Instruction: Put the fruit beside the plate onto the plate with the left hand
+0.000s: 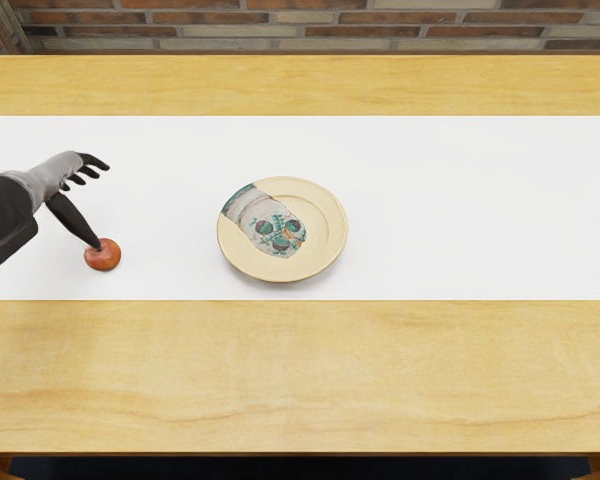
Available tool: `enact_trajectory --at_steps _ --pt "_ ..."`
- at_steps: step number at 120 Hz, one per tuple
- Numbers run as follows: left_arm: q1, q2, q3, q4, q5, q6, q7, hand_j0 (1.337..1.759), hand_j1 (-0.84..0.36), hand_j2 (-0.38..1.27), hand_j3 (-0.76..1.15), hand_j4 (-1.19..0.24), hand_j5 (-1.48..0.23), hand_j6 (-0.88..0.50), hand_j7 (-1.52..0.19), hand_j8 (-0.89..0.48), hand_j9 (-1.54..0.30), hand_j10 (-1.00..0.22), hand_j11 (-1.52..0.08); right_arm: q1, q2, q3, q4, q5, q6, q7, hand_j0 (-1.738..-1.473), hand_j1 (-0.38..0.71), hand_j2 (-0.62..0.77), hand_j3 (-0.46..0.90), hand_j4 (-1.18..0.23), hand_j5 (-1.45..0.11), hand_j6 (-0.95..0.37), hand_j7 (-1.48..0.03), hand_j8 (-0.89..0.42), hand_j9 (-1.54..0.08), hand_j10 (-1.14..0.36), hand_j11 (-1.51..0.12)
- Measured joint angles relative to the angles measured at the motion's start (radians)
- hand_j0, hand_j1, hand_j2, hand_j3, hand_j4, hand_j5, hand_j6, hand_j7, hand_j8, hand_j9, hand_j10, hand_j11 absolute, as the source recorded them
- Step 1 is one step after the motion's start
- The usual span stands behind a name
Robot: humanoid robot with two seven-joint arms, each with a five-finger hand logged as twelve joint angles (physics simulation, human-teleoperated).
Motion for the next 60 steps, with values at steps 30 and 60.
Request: enact_trajectory --at_steps 30,60 --pt "-0.193 -0.297 0.406 0.004 -0.237 0.162 0.036 1.658 0.06 0.05 0.0 -0.25 -0.32 -0.25 -0.32 -0.25 -0.32 -0.25 -0.32 0.001 0.0 0.0 -0.001 0.0 0.0 0.0 -1.658 -0.3 -0.01 0.0 -0.04 -0.05 -0.04 -0.05 -0.04 -0.05 -0.04 -0.05" --pt "-0.223 -0.336 0.544 0.001 -0.337 0.175 0.016 1.658 0.06 0.05 0.0 -0.25 -0.31 -0.25 -0.36 -0.24 -0.32 -0.24 -0.32 0.001 0.0 0.0 -0.001 0.0 0.0 0.001 -1.658 -0.3 -0.01 0.0 -0.04 -0.05 -0.04 -0.05 -0.04 -0.05 -0.04 -0.05"
